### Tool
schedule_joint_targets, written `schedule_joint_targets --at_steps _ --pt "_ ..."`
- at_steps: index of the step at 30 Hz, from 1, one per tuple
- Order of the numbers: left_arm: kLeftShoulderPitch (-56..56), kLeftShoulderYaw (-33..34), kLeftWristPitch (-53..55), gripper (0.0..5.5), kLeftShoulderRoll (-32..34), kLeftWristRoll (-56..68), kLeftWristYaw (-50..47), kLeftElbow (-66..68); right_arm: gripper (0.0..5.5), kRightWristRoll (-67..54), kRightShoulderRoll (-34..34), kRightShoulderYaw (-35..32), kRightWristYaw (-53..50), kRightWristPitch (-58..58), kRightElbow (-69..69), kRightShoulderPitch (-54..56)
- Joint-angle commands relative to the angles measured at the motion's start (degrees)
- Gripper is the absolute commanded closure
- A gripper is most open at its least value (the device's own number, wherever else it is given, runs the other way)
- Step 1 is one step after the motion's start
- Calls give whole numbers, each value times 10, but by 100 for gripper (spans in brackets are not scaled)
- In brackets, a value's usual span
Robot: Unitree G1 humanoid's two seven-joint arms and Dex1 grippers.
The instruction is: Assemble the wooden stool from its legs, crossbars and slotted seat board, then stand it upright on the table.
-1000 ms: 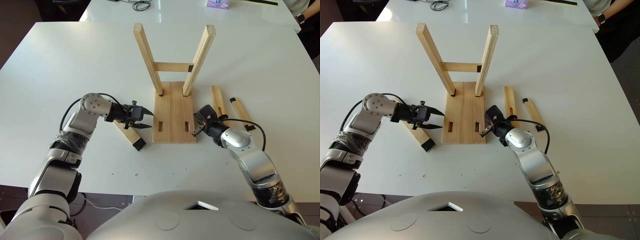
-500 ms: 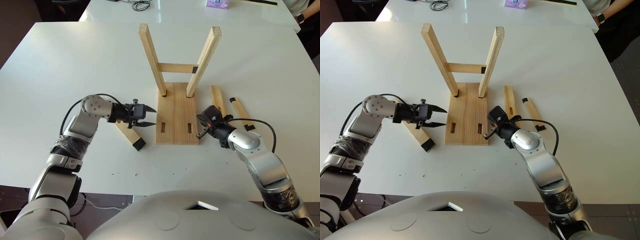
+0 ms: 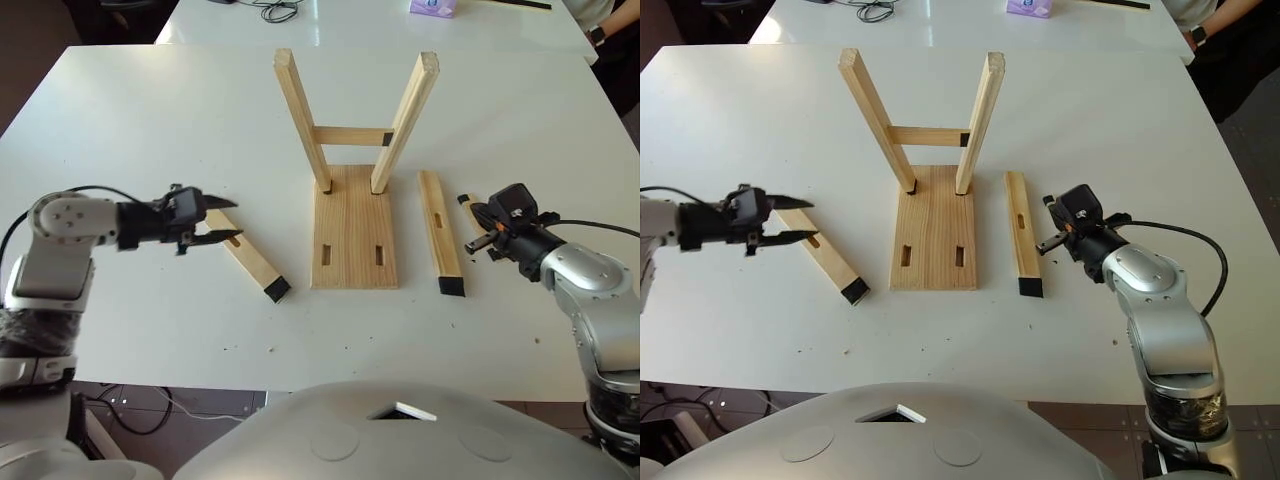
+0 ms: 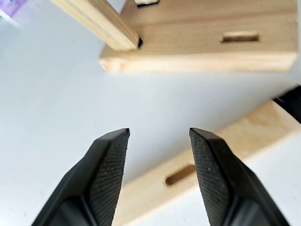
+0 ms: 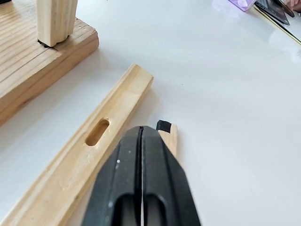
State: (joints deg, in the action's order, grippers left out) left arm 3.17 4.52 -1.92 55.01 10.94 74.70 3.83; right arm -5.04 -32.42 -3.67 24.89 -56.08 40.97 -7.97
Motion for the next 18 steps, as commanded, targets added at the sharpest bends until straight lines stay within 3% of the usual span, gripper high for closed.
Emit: schedule_joint_targets --at_steps 1,8,18 --pt "8 14 -25 313 35 -19 -2 72 550 -8 -3 -17 -1 9 8 -19" --pt "85 -54 -75 313 -31 -136 -141 201 550 -13 -11 -3 4 23 -11 4" --pt "165 -112 -171 313 -50 -238 -262 400 550 -21 -17 7 11 37 -23 9"
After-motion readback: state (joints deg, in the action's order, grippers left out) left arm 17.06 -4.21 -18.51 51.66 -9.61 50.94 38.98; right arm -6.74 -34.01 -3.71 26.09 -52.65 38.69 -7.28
